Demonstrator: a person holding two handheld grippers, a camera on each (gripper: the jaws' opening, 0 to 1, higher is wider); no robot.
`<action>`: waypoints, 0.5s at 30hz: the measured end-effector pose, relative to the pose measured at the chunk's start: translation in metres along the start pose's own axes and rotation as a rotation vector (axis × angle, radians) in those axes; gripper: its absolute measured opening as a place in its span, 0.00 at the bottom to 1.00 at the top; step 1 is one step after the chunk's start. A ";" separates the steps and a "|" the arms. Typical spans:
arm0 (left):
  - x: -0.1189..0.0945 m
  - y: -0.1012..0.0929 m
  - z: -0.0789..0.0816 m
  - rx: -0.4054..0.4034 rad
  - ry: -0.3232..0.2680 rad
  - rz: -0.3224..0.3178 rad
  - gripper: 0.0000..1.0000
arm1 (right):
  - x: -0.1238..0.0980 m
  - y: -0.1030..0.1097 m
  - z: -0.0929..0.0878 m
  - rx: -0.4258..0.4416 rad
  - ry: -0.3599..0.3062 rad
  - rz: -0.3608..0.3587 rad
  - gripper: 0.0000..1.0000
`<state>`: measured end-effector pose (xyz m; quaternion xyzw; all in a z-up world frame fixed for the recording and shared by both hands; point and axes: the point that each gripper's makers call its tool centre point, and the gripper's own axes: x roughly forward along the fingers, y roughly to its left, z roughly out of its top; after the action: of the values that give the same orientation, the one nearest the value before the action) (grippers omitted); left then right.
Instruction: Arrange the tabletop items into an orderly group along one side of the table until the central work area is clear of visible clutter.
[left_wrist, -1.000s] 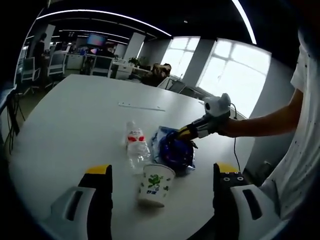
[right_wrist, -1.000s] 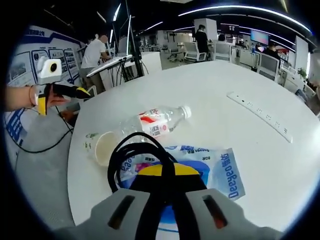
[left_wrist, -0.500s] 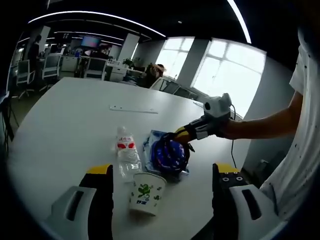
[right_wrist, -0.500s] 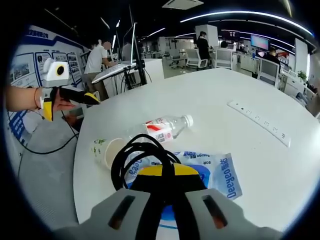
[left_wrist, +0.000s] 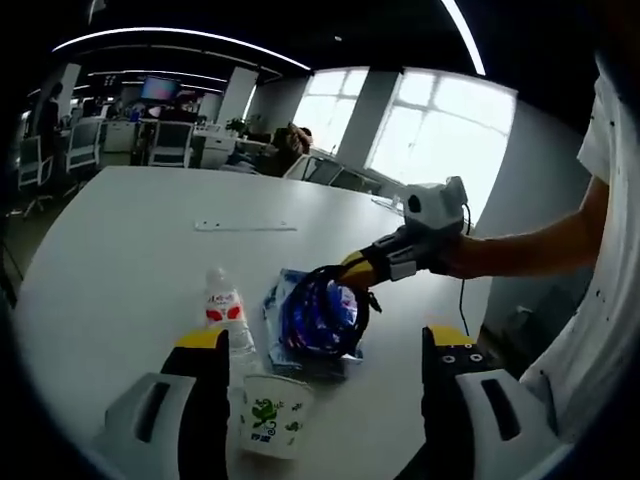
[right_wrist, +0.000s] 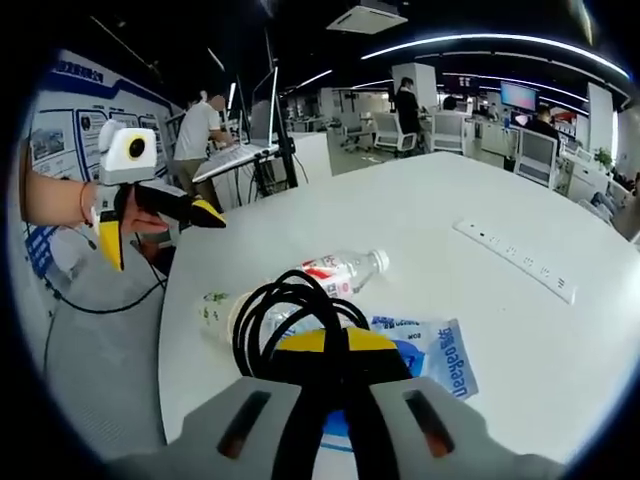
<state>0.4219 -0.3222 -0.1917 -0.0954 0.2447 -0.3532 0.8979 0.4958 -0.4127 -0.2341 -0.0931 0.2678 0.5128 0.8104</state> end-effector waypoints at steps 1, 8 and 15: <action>0.003 -0.001 0.002 0.004 -0.001 -0.001 0.80 | -0.002 0.001 0.002 -0.003 -0.007 0.000 0.00; 0.022 -0.006 0.012 0.025 -0.004 0.001 0.77 | -0.013 0.003 0.013 -0.007 -0.041 -0.009 0.00; 0.045 -0.008 0.018 0.032 0.020 0.005 0.78 | -0.028 0.005 0.030 -0.012 -0.095 -0.032 0.00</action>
<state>0.4541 -0.3586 -0.1904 -0.0771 0.2483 -0.3557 0.8977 0.4927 -0.4194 -0.1935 -0.0777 0.2242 0.5052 0.8297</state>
